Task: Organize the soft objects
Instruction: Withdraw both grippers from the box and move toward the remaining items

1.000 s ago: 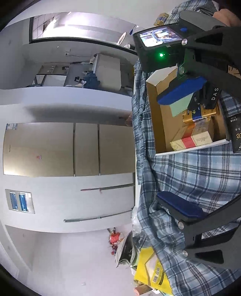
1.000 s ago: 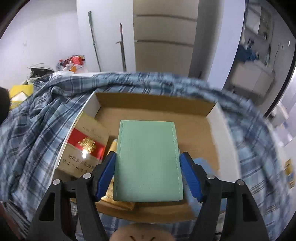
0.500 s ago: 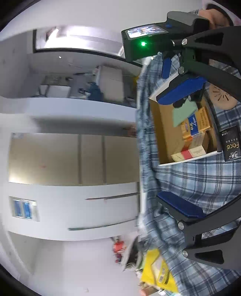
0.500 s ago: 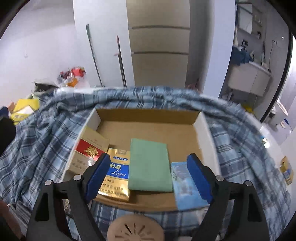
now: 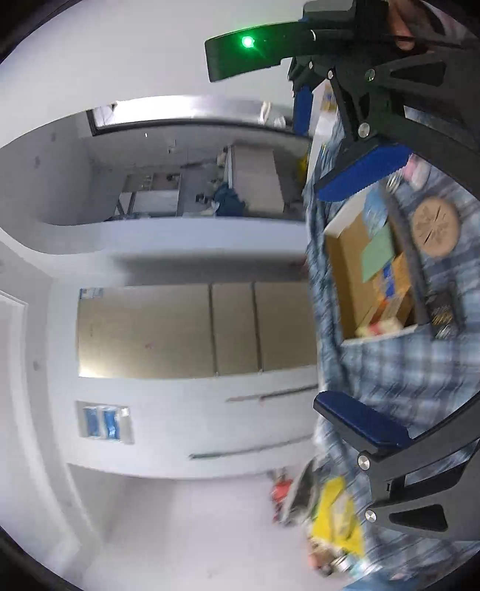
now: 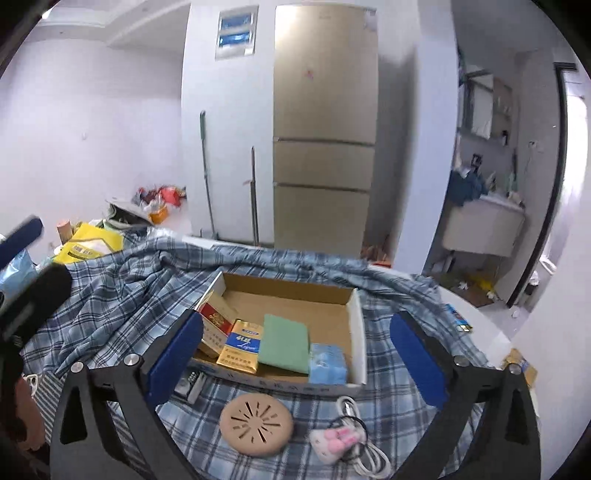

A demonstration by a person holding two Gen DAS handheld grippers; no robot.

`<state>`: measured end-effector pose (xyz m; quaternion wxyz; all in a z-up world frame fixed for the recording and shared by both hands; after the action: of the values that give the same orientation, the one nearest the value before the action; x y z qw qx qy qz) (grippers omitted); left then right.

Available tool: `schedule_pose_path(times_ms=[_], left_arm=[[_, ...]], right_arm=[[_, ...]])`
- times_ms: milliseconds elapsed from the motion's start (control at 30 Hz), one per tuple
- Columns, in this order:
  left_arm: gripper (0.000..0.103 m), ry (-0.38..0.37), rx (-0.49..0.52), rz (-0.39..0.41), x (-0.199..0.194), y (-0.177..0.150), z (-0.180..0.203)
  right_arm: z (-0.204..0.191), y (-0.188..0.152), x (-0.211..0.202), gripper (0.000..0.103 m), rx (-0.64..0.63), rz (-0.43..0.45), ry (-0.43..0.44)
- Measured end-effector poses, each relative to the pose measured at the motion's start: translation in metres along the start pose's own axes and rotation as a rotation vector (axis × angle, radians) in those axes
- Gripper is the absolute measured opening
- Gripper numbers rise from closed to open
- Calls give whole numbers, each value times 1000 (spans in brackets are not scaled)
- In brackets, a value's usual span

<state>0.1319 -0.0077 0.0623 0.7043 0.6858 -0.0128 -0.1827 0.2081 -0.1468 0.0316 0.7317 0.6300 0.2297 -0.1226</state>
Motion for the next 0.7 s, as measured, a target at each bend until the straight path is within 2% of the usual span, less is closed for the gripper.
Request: schedule_pose_path(times_ms=[100,200,333,433,567,700], left_arm=[[103,-5,-70,-5,-3,-13,1],[103,-39,-55,-55,0,-22,9],[103,-44,-36,-71,1,-29,15],[103,-41,-35,-101,7,-40,14],[103,-69,-104,-123,15,-54,9],[103,-45,-52,-128,17,-61,10]], right_arm=[[8,-6,-17,103,-6,37,1],[17,-11,-26,103,16,59,-22],[29,-23,-33,103,34,20,19],[47,-33,-36,103,93,-11,52],[74,-46,-31,103,139,-41,26],[88,-62,-20,101,116,-74,-6]])
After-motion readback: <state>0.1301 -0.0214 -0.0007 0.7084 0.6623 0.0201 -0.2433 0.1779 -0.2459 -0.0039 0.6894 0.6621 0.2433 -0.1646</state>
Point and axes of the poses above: each gripper's, at about its wrist camera, not at the fingertips, and x roughly the way its jaws point, z to its right, y to its top, the point moved 9 cm from there along x, roughly the way its jaws point, and after that the axes turned 10 degrees about -y, right-handed, at the moved point
